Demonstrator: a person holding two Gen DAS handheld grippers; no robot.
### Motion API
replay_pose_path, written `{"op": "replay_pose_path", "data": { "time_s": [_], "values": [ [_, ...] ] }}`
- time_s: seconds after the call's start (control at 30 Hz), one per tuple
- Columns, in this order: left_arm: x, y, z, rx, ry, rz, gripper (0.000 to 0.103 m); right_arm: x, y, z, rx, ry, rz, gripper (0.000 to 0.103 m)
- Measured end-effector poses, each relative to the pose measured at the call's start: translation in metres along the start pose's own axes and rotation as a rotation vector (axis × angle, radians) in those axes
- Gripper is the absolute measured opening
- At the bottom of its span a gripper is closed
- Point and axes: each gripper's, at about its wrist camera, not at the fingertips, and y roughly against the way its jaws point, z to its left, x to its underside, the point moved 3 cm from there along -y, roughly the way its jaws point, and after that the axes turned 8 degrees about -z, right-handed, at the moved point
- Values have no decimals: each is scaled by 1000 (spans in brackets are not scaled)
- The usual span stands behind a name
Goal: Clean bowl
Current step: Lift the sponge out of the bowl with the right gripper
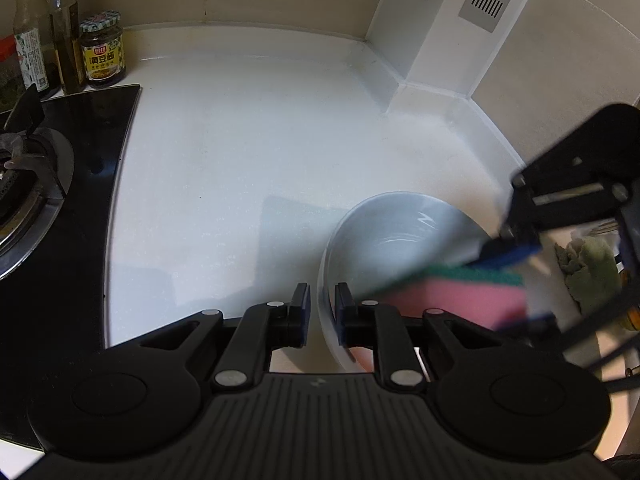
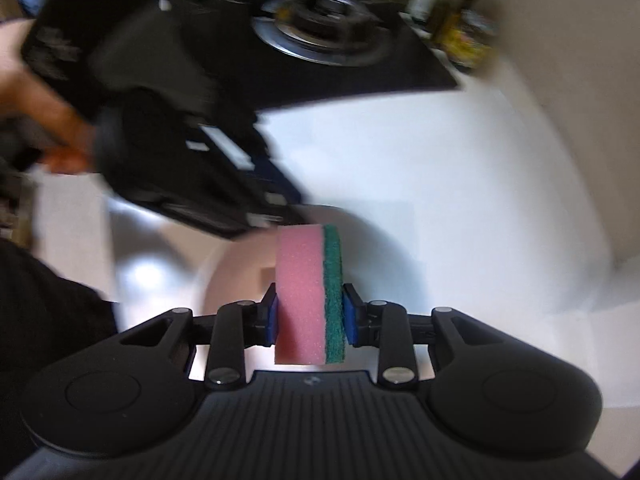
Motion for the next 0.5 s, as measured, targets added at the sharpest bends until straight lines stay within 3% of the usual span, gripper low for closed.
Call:
{"op": "replay_pose_path", "data": {
  "time_s": [0.1,0.17,0.3,0.43,0.5],
  "values": [
    [0,-1,-1,-4,2,3,20,7,2,1,16,57,63,26],
    [-1,-1,-2,-12,-6,6,20,6,-1,-8,103,70,82,26],
    [-1,-3,-5,-25,-25,16,20,-1,-4,-13,118,-8,-6,27],
    [-2,-6,-7,-30,-55,26,20,7,5,-10,39,-89,-45,26],
    [-2,-7,-8,-33,-72,27,20,16,28,-18,106,-177,-110,26]
  ]
}}
